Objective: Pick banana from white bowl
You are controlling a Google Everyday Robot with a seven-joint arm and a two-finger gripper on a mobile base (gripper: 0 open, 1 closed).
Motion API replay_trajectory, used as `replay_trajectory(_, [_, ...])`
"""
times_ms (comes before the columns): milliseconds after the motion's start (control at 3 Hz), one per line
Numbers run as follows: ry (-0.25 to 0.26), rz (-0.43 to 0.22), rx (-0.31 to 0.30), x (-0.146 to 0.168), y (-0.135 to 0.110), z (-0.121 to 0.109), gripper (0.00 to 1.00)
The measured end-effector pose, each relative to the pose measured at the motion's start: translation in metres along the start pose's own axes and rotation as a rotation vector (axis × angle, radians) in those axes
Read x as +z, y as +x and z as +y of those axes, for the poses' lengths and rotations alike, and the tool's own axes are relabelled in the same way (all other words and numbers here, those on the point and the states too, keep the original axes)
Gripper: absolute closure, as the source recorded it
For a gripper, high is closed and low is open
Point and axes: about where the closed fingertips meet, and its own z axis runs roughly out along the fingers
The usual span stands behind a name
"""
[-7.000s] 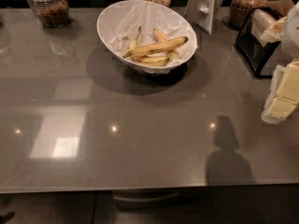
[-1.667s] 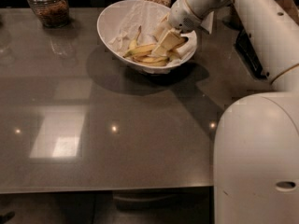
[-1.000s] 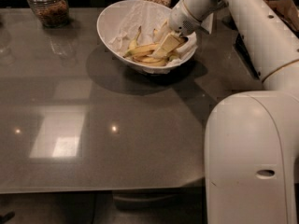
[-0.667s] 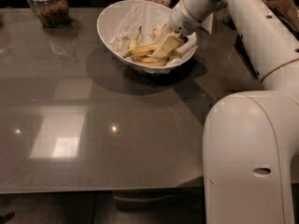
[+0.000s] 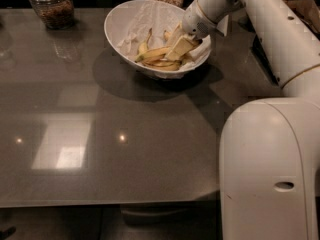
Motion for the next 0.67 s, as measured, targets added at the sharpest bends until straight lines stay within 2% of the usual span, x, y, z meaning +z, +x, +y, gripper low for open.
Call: replay_trajectory(667, [0.047,-0.045,-0.006,-0.032,-0.012,0.009,1.00])
